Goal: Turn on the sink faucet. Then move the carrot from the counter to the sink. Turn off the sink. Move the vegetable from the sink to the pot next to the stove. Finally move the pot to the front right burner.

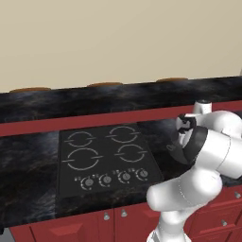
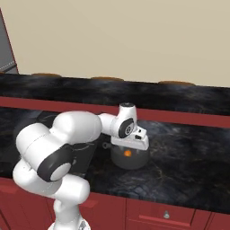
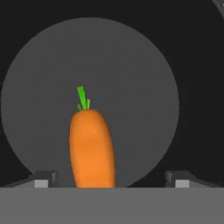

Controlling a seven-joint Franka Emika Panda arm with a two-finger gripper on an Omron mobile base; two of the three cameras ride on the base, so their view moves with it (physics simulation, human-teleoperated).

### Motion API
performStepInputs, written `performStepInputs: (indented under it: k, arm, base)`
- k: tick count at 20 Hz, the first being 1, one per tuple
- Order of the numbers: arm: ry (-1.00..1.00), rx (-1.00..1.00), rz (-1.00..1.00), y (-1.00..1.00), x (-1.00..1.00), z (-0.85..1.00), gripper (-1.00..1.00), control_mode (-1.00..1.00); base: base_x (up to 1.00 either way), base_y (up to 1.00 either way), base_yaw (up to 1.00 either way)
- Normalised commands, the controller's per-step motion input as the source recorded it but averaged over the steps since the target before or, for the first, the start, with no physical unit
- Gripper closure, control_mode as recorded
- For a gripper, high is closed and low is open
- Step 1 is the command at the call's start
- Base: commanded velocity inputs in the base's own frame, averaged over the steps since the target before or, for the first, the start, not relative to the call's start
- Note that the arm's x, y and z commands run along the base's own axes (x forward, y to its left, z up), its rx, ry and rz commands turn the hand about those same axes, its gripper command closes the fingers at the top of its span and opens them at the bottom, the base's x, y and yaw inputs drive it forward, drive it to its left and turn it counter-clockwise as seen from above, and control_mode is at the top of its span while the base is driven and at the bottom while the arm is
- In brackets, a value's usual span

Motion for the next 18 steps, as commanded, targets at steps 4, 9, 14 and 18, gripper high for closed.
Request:
performStepInputs:
  k: [4,9,14,18]
  arm:
    - [-0.02,0.00,0.00,0.00,-0.23,0.32,-1.00,-1.00]
    - [-0.02,0.00,-0.01,0.00,-0.25,0.35,-1.00,-1.00]
    - [0.00,0.02,-0.12,-0.05,-0.11,0.09,-1.00,-1.00]
    - [0.00,0.04,-0.20,-0.24,0.00,0.00,-1.00,-1.00]
  base:
    - [0.00,0.00,0.00]
    - [0.00,0.00,0.00]
    - [0.00,0.00,0.00]
    - [0.00,0.00,0.00]
